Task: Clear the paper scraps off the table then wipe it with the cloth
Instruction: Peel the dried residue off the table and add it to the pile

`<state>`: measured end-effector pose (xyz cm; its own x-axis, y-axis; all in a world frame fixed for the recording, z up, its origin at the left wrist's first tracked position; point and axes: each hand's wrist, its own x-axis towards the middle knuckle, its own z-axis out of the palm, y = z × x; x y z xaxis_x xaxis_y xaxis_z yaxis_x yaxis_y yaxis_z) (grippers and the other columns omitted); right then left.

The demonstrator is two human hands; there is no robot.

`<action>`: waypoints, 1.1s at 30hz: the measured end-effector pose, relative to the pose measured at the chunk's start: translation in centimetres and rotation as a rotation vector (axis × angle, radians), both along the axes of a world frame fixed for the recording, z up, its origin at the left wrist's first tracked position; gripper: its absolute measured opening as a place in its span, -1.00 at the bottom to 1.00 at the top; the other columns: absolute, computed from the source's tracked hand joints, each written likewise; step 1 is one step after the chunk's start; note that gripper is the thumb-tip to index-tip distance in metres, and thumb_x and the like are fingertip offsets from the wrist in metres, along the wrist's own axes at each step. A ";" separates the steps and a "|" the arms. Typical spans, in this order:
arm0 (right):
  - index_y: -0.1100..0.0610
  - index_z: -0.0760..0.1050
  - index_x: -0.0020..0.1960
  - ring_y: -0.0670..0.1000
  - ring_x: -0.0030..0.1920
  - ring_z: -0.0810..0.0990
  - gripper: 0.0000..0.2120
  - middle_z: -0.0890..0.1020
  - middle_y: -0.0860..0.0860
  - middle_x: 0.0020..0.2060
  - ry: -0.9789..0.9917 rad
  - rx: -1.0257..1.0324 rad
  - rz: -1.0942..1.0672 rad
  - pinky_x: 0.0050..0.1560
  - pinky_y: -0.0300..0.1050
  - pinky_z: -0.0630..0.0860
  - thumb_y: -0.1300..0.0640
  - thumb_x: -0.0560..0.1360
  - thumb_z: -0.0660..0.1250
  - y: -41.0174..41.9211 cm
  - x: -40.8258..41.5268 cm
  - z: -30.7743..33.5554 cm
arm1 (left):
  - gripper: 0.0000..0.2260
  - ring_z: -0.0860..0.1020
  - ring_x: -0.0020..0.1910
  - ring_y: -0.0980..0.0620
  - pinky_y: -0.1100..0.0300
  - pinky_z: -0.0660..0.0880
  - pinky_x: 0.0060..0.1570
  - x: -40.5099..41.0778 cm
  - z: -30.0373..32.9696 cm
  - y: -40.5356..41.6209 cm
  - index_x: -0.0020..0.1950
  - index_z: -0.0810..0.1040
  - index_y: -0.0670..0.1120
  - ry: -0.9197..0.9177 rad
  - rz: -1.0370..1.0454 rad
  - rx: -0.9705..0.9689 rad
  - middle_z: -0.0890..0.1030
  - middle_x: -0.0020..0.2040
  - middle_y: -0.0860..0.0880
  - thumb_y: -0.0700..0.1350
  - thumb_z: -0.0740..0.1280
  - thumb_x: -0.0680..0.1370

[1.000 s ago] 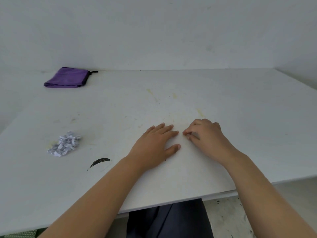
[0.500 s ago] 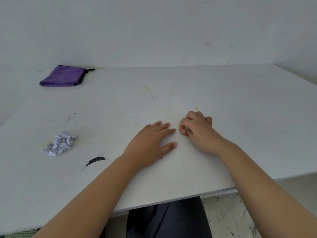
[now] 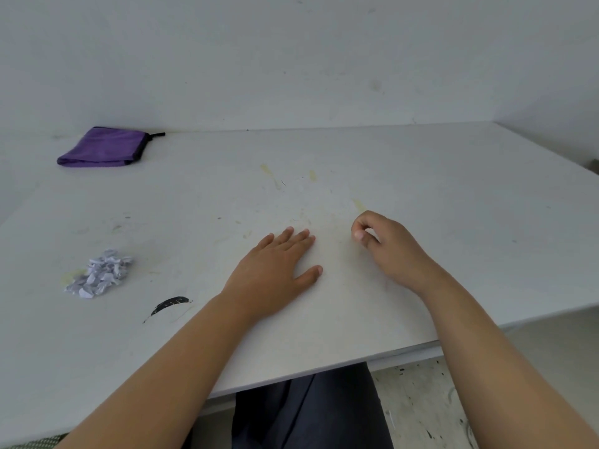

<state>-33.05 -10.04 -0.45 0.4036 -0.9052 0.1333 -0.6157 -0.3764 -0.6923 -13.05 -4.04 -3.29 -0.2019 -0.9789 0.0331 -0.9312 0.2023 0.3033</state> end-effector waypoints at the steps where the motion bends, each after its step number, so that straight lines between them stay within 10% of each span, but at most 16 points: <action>1: -0.03 0.36 -0.21 0.01 0.03 0.52 -0.76 0.56 -0.10 -0.15 -0.060 0.003 -0.001 0.08 -0.12 0.40 0.21 0.59 0.15 0.2 0.2 0.3 | -0.47 -0.08 0.51 0.23 0.25 -0.16 0.48 -0.1 0.0 0.0 0.54 0.01 0.10 0.000 0.004 -0.004 0.02 0.54 0.18 0.21 0.01 0.60; 6: 0.03 0.47 -0.19 -0.27 -0.12 0.53 -0.84 0.58 -0.17 -0.24 -0.221 -0.070 0.009 -0.10 -0.49 0.35 0.20 0.55 0.26 1.2 2.2 2.9 | -0.59 0.15 0.46 0.27 0.35 0.06 0.39 0.1 0.8 0.5 0.44 0.28 0.15 0.351 0.081 -0.023 0.29 0.45 0.23 0.14 0.13 0.59; 13: 0.12 0.58 -0.09 -0.34 -0.40 0.47 -0.96 0.60 -0.12 -0.22 -0.380 0.017 0.062 -0.30 -0.53 0.32 0.20 0.46 0.40 2.8 6.7 4.5 | -0.77 0.46 0.14 0.42 0.46 0.31 0.06 2.6 5.3 2.6 0.07 0.61 0.14 0.874 0.240 -0.085 0.57 0.13 0.30 0.16 0.24 0.53; 28: 0.06 0.57 -0.19 -0.10 -0.19 0.59 -0.89 0.64 -0.02 -0.24 -0.670 0.158 0.095 -0.08 -0.23 0.52 0.24 0.40 0.43 5.5 17.2 6.2 | -0.97 0.50 0.10 0.27 0.37 0.38 -0.05 10.5 8.3 5.5 -0.15 0.65 0.03 0.852 0.426 -0.279 0.55 0.10 0.21 -0.04 0.42 0.46; 33: 0.10 0.54 -0.24 -0.08 -0.32 0.53 -0.91 0.59 -0.03 -0.33 -0.658 0.457 -0.019 -0.21 -0.20 0.43 0.24 0.37 0.43 6.4 19.9 7.0 | -0.98 0.30 0.25 0.17 0.42 0.29 0.09 13.2 7.9 6.3 -0.14 0.61 0.06 0.540 0.374 -0.440 0.47 0.05 0.23 -0.04 0.39 0.48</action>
